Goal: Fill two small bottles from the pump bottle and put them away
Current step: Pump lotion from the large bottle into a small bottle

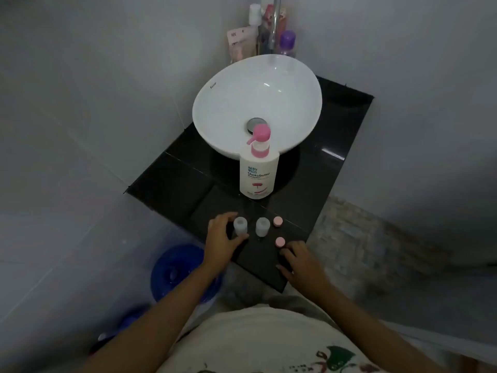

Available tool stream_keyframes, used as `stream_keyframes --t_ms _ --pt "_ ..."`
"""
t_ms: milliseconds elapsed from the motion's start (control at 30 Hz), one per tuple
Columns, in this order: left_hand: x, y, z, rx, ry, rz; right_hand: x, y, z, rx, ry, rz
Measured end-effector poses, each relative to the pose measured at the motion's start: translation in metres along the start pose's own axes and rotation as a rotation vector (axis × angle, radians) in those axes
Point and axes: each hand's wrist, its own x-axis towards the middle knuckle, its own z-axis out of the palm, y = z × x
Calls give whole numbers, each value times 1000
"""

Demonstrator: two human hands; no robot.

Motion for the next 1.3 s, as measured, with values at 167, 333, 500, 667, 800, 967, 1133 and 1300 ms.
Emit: stream_keyframes --t_ms 167,333,500,667,800,967,1133,1300 --pt "3 5 -6 -28 10 -20 3 1 -7 4 -44 2" --pt "10 22 -27 -167 71 -17 24 -12 -49 234 196 -35" --pt "28 54 -49 -181 117 62 106 -42 -140 525 618 0" --pt "46 77 -59 -105 135 93 200 -62 -205 574 647 49" --pt "54 91 -67 -62 157 113 227 -62 -199 622 215 83" --pt "57 105 -76 -66 173 141 230 -59 -185 764 151 122" --pt "59 113 -82 -28 206 164 231 -59 -183 773 160 137" --pt "62 120 -86 83 230 225 233 -60 -180 752 187 131"
